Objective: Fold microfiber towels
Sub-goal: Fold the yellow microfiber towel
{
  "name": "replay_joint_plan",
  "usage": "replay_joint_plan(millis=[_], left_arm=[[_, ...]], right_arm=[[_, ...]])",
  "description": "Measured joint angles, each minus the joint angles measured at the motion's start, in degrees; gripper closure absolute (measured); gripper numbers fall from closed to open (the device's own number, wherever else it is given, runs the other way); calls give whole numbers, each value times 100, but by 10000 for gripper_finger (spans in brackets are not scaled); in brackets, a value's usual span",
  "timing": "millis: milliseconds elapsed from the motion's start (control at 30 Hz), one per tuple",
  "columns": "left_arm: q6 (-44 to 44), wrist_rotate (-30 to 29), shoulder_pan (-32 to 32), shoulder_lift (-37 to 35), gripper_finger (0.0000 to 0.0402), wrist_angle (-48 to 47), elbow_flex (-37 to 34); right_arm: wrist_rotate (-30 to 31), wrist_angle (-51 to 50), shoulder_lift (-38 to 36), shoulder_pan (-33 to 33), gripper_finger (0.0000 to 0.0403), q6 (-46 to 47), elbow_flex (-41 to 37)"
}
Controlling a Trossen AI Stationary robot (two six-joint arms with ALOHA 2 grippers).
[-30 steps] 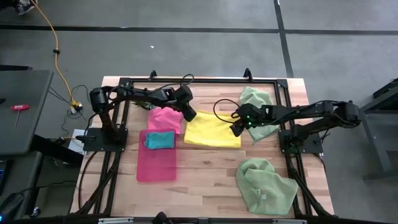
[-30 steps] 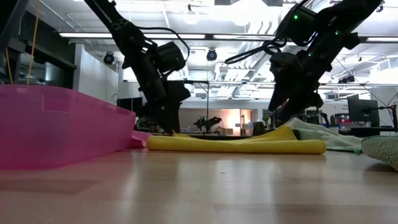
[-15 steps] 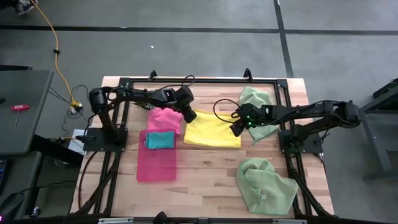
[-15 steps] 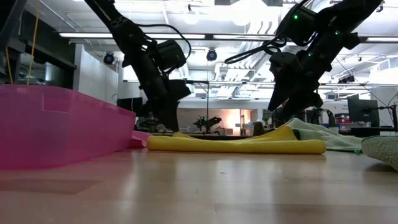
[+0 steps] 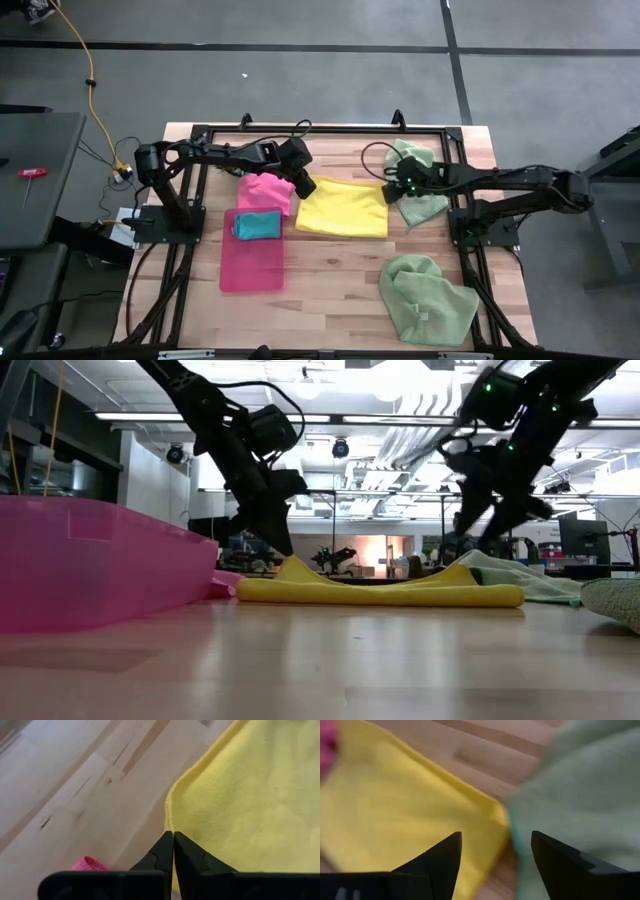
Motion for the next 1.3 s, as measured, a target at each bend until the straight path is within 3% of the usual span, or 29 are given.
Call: replay_joint_plan(millis=[233, 433, 667, 933, 1167, 1300], left_arm=[[-1, -3, 4, 0, 401, 12, 0], [0, -2, 2, 0, 401, 4, 0], [-2, -2, 17, 0, 402, 0, 0], [-2, -3, 17, 0, 402, 8, 0], [-4, -4, 17, 0, 402, 4, 0], [-4, -4, 17, 0, 401, 9, 0]], right_arm=[[-177, 251, 363, -534, 189, -295, -4], [-502, 804, 678, -485, 219, -1330, -7], [-5, 616, 735, -339, 242, -1973, -7], [49, 733, 1249, -68, 249, -2854, -9], [1031, 799, 1339, 321, 250, -3099, -11], [1229, 798, 1347, 401, 256, -3233, -9]])
